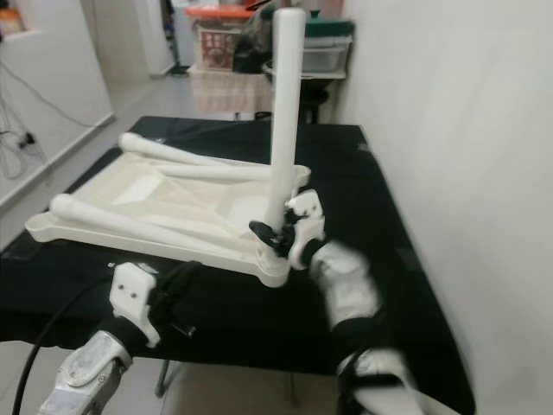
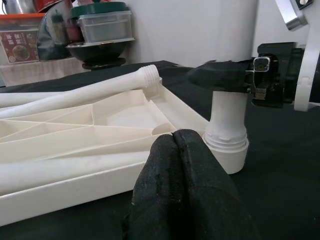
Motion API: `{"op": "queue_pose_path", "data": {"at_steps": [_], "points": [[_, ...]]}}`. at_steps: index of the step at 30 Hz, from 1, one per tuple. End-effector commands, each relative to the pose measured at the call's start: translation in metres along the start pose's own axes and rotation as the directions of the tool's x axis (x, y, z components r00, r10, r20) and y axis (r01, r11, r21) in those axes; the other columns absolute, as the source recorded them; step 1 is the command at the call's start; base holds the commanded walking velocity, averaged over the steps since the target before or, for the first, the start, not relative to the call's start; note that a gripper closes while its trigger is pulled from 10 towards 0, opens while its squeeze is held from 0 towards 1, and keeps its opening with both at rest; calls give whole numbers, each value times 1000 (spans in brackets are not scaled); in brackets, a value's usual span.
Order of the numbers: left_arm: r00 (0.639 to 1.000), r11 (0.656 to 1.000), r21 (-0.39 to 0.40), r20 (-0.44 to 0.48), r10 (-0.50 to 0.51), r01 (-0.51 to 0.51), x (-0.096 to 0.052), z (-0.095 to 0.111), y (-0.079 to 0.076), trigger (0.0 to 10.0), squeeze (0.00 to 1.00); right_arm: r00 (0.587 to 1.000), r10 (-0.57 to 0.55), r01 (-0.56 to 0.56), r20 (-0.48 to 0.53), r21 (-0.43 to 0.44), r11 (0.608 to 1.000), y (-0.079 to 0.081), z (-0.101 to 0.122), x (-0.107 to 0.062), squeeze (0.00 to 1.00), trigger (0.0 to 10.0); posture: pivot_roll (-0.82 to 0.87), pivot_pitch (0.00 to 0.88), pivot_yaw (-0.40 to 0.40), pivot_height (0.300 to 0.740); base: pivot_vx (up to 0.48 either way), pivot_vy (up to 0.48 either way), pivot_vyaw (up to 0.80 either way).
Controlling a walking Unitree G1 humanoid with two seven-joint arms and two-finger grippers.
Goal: Building children table
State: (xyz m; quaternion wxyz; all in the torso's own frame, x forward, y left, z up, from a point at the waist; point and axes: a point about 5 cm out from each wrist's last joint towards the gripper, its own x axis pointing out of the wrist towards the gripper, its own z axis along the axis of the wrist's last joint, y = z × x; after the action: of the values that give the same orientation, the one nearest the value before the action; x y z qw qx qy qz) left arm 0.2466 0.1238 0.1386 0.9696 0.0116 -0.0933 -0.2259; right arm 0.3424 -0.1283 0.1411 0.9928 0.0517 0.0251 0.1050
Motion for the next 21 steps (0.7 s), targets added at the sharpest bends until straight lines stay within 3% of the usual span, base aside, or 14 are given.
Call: {"op": "queue_pose_path", "data": {"at_steps": [1, 2, 4, 9, 10, 11, 13, 15, 16, 19, 20, 21], "points": [[1000, 1000, -8, -13, 4, -4, -1, -3, 2, 10000, 0, 990, -124, 129, -63, 82, 988, -14, -12, -7, 0, 0, -23, 0, -13, 740, 0, 0, 0], [1000, 1000, -8, -14, 5, -5, 0, -4, 2, 10000, 0, 988, -153, 154, -21, 20, 988, -16, -3, -5, 0, 0, -35, 0, -9, 740, 0, 0, 0], [1000, 1000, -8, -15, 2, -2, 1, -5, 2, 10000, 0, 987, -145, 145, -69, -9, 989, -29, -6, 7, 0, 0, -12, 0, -33, 740, 0, 0, 0], [1000, 1000, 0, -12, 17, -17, 0, -5, 1, 10000, 0, 992, -116, 113, -52, -45, 993, -25, -3, 7, 0, 0, -15, 0, -29, 740, 0, 0, 0], [1000, 1000, 1, -12, 18, -18, 0, -5, 1, 10000, 0, 993, -104, 100, -57, -70, 992, -23, -3, 7, 0, 6941, -18, 0, -29, 740, 0, 0, 0], [1000, 1000, -2, -13, 14, -14, 0, -5, 1, 10000, 0, 996, -61, 56, -72, -74, 996, -15, -3, 6, 1000, 10000, -21, 0, -25, 740, 0, 0, 0], [1000, 1000, -6, -14, 9, -9, 0, -6, 0, 10000, 0, 996, -33, 27, -85, -73, 997, -10, -3, 4, 1000, 10000, -21, 0, -24, 740, 0, 0, 0], [1000, 1000, -11, -17, 1, -1, 0, -6, -1, 10000, 0, 995, 53, -59, -82, -77, 995, 0, 1, 4, 1000, 10000, -23, 0, -18, 740, 0, 0, 0], [1000, 1000, -13, -18, -2, 1, 0, -7, -1, 10000, 0, 991, 117, -120, -70, -34, 992, 6, 6, 7, 1000, 10000, -23, 0, -18, 740, 0, 0, 0], [1000, 1000, -13, -18, -2, 2, 0, -7, -2, 10000, 0, 971, 234, -235, -52, -10, 972, 11, 12, 10, 1000, 10000, -24, 0, -14, 740, 0, 0, 0], [1000, 1000, -14, -18, -3, 3, 0, -7, -2, 10000, 0, 947, 320, -322, -40, -54, 945, 13, 18, 12, 0, 10000, -22, 0, -16, 740, 0, 0, 0], [1000, 1000, -14, -18, -3, 3, 0, -7, -2, 10000, 0, 926, 376, -378, -37, -88, 922, 14, 22, 13, 0, 10000, -22, 0, -16, 740, 0, 0, 0]]}}
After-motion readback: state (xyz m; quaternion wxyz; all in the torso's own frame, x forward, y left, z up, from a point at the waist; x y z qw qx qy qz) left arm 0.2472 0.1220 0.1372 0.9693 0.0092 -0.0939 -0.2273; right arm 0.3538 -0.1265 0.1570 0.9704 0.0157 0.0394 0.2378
